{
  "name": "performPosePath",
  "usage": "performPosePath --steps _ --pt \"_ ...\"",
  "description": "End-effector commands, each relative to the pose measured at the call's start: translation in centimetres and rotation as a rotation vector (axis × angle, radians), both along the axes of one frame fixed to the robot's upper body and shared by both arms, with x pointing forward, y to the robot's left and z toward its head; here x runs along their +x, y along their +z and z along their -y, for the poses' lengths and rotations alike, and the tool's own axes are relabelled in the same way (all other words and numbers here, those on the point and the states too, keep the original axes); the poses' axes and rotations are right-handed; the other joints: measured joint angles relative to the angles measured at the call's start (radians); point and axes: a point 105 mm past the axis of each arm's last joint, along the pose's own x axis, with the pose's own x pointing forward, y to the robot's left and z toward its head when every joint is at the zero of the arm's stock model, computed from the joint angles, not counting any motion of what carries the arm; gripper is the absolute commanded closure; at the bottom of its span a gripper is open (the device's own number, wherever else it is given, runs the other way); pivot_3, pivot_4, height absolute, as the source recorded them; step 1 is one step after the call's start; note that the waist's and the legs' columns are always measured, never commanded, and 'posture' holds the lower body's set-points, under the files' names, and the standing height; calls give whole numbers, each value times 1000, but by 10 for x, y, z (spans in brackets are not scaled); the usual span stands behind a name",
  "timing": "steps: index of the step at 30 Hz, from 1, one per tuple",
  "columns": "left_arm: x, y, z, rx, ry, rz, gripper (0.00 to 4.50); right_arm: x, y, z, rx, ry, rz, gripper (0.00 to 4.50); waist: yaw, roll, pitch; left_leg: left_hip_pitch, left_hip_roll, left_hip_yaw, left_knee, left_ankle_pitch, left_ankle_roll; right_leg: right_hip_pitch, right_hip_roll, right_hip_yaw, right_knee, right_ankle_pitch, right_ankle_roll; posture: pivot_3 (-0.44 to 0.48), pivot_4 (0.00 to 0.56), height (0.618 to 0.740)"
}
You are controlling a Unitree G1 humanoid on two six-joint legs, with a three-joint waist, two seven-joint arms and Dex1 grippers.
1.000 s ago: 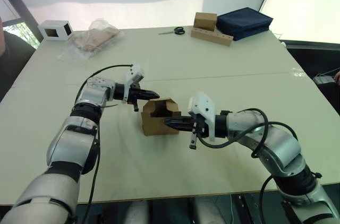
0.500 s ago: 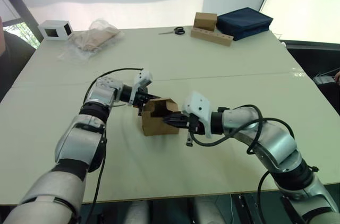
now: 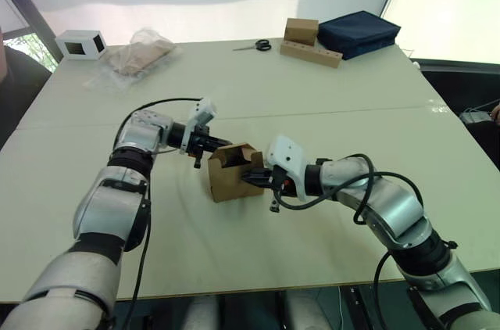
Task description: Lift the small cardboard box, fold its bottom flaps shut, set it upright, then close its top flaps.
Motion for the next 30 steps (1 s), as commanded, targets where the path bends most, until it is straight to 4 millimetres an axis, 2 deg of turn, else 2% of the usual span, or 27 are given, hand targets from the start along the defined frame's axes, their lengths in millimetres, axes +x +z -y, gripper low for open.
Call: performPosePath --steps 1,8,14,24,30 --pt "0 12 1 -31 -16 31 4432 -2 13 -9 32 40 44 4500 1 0 0 0 0 0 0 0 0 0 0 0 0 0 0 0 150 740" --pt "-4 8 7 -30 -45 27 4432 -2 7 -17 36 45 -7 4500 -2 0 0 0 0 0 0 0 -1 0 0 0 0 0 0 0 150 740" --pt "-5 7 8 -30 -48 27 4432 0 -1 -18 83 21 -137 4500 -1 0 0 0 0 0 0 0 -1 0 0 0 0 0 0 0 150 740" --pt "-9 -1 11 -10 -68 29 4432 20 -8 -13 213 -139 -351 4500 -1 0 0 0 0 0 0 0 -1 0 0 0 1 0 0 0 150 740" --pt "-6 -3 9 -7 -36 48 4432 20 -12 -12 210 -161 -393 4500 0 0 0 0 0 0 0 0 -1 0 0 0 1 0 0 0 150 740"
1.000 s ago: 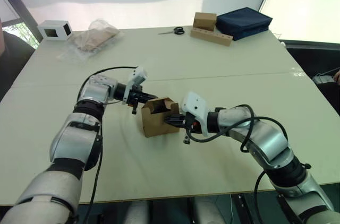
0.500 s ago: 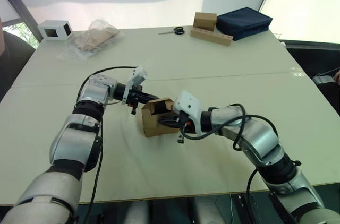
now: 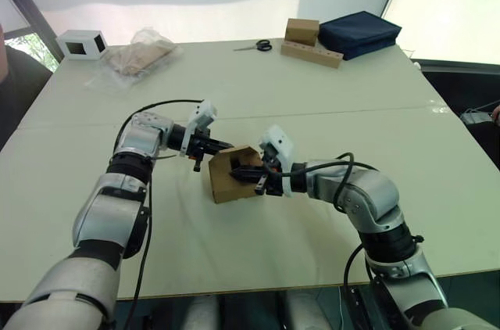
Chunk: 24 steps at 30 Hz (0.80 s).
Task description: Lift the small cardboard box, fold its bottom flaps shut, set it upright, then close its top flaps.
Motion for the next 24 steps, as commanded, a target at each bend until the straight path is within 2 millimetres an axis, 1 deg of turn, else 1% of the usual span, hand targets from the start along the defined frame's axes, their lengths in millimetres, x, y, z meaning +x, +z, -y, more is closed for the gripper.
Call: performPosePath --steps 1,4,6,9,13,15,16,17,18,20,22,23,24 --pt "2 2 0 -4 14 35 4432 2 0 3 4 -26 -28 4500 0 0 0 0 0 0 0 0 0 0 0 0 0 0 0 0 150 740" --pt "8 6 -2 -19 66 74 4432 1 1 2 15 -20 -35 4500 0 0 0 0 0 0 0 0 0 0 0 0 0 0 0 0 150 740" --pt "17 13 -8 -39 132 119 4432 -1 2 1 23 -9 -35 4500 0 0 0 0 0 0 0 0 0 0 0 0 0 0 0 0 150 740" --pt "27 30 -25 -83 243 193 4432 -5 5 -2 39 21 -28 4500 -2 0 0 0 0 0 0 0 0 0 0 0 0 0 0 0 150 740" --pt "26 49 -46 -121 305 249 4432 -8 8 -4 49 36 -19 4500 -12 0 0 0 0 0 0 0 0 -1 0 0 1 0 0 0 150 740" --pt "17 58 -57 -135 318 271 4432 -8 9 -4 54 34 -14 4500 -19 0 0 0 0 0 -1 0 0 -1 0 0 1 0 0 0 150 740" --pt "9 64 -63 -143 322 276 4432 -8 10 -4 59 33 -10 4500 -23 0 0 0 0 0 -1 0 0 -1 0 0 1 0 0 0 150 740" --pt "-2 68 -68 -153 324 271 4432 -8 10 -4 63 31 -9 4500 -26 0 0 0 0 0 -1 0 0 -1 0 0 1 0 0 0 150 740" --pt "-18 70 -73 -155 324 258 4432 -7 11 -4 67 28 -7 4500 -30 0 0 0 0 0 -1 0 0 -1 0 0 1 0 0 0 150 740" --pt "-44 70 -77 -155 327 219 4432 -6 11 -3 72 24 -4 4500 -38 0 0 0 1 0 -2 0 0 -1 -1 1 2 0 0 0 150 740" --pt "-67 67 -80 -153 342 171 4432 -6 11 -3 75 22 -3 4500 -37 1 0 0 1 -1 -3 0 0 -2 -1 1 2 0 0 0 150 740" --pt "-78 64 -81 -147 349 148 4432 -6 11 -3 77 23 -3 4500 -36 0 0 0 1 0 -3 0 0 -2 -1 0 1 0 0 0 150 740" --pt "-85 63 -82 -142 356 134 4432 -6 11 -3 79 23 -3 4500 -35 0 0 0 1 0 -2 0 1 -2 -1 0 1 0 0 0 150 740"
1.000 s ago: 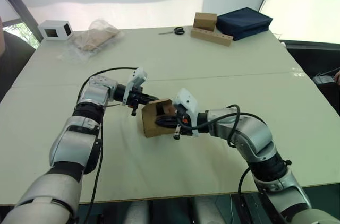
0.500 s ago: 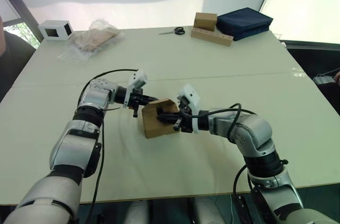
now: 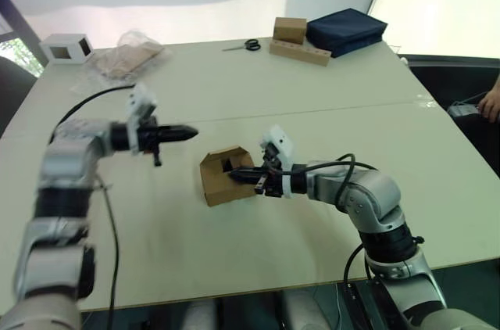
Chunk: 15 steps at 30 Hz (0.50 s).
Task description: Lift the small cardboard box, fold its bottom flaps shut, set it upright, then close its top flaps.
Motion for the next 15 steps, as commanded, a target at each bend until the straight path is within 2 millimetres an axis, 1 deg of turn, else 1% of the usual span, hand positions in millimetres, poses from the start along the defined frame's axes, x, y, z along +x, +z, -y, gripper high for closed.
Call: performPosePath --steps 1,2,4,6,7,11,15 --pt "-37 14 2 -19 -2 -11 4432 -2 8 -1 28 7 30 4500 7 0 0 0 0 0 0 -1 1 0 -1 0 0 0 0 0 150 740" --pt "-43 12 3 -21 3 -25 4432 -2 8 -1 28 7 29 4500 13 0 0 0 0 0 0 -1 2 0 -1 0 0 0 0 0 150 740" --pt "-57 5 12 -30 -2 -60 4432 -2 6 -1 28 12 24 4500 23 0 0 0 0 0 0 -2 3 1 -1 -1 0 0 0 0 150 740" --pt "-64 -1 21 -49 -4 -82 4432 -2 6 -2 29 14 22 4500 26 0 0 1 -1 0 0 -1 2 1 -1 -1 0 0 0 0 150 740" --pt "-65 -2 23 -56 -1 -87 4432 -2 6 -2 29 15 22 4500 31 0 0 1 -1 0 0 -1 2 2 -2 -1 0 0 0 0 150 740" --pt "-62 -20 37 -74 37 -107 4432 -3 7 -3 31 24 24 4500 37 0 0 1 -1 0 0 -1 2 1 -1 -1 0 0 0 0 150 740" --pt "-57 -28 45 -80 57 -107 4432 -4 8 -2 30 30 29 4500 38 0 0 1 -1 1 0 -1 2 1 -1 -1 0 0 0 0 150 740"
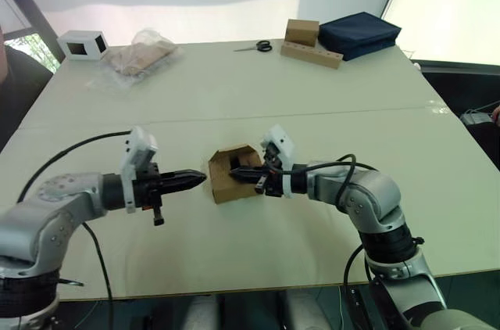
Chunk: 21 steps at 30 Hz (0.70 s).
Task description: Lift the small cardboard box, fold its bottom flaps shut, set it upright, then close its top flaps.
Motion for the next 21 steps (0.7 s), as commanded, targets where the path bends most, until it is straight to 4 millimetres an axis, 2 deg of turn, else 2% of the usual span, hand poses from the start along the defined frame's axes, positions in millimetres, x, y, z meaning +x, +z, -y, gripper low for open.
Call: performPosePath --steps 1,8,11,13,18,21 --pt "4 1 7 21 8 53 4432 -4 10 -3 28 30 35 4500 0 0 0 0 0 0 0 0 0 0 0 0 0 0 0 0 150 740" --pt "11 -15 14 56 10 58 4432 -12 20 2 44 72 81 4500 1 0 0 0 0 0 0 0 0 0 0 0 0 0 0 0 150 740" --pt "13 -17 14 60 4 62 4432 -22 41 11 101 157 176 4500 2 0 0 0 0 0 0 0 0 0 0 0 -1 0 0 0 150 740" --pt "15 -18 14 59 1 63 4432 -22 59 21 143 186 214 4500 2 0 0 0 0 1 0 0 0 0 0 0 -1 0 0 0 150 740" --pt "18 -21 13 65 -3 71 4432 7 84 39 153 114 270 4500 1 0 0 0 0 0 0 0 0 1 0 0 -1 0 0 0 150 740" --pt "19 -22 13 77 -11 79 4432 29 85 40 108 44 290 4500 1 0 0 0 1 0 -1 0 0 1 1 0 -2 0 0 0 150 740"
